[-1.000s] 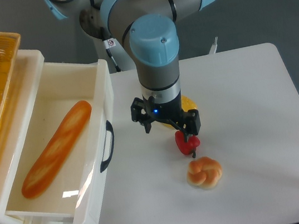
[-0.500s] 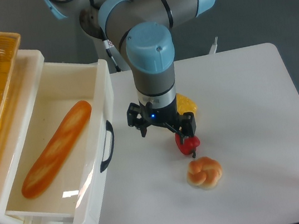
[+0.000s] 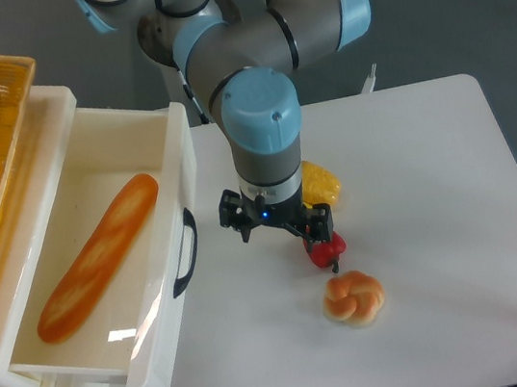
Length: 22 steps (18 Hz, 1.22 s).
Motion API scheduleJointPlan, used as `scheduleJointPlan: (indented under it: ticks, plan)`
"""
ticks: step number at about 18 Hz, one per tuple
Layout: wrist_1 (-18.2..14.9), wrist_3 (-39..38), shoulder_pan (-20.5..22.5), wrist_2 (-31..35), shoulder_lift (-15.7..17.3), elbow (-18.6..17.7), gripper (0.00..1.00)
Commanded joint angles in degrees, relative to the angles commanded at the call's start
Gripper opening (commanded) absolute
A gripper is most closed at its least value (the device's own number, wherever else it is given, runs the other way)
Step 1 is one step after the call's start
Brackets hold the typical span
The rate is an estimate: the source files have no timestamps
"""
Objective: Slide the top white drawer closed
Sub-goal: 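Move the gripper toward the front face of the open white drawer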
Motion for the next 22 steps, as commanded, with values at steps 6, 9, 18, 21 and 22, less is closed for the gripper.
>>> scheduleJointPlan:
  ticks: [6, 9, 18, 21, 22]
  plan:
    - [-0.1, -2.6, -0.3, -0.4, -2.3, 0.1, 1.0]
    - [-0.4, -3.3, -0.4, -3.1, -3.9, 0.1, 1.0]
    - [-0.8, -4.9, -0.3, -7.9, -5.0, -0.1, 1.0]
    - [-1.6, -5.0, -0.3, -8.6, -5.3, -0.3, 1.0]
    - [-2.0, -5.0, -0.3, -8.6, -5.3, -0.3, 1.0]
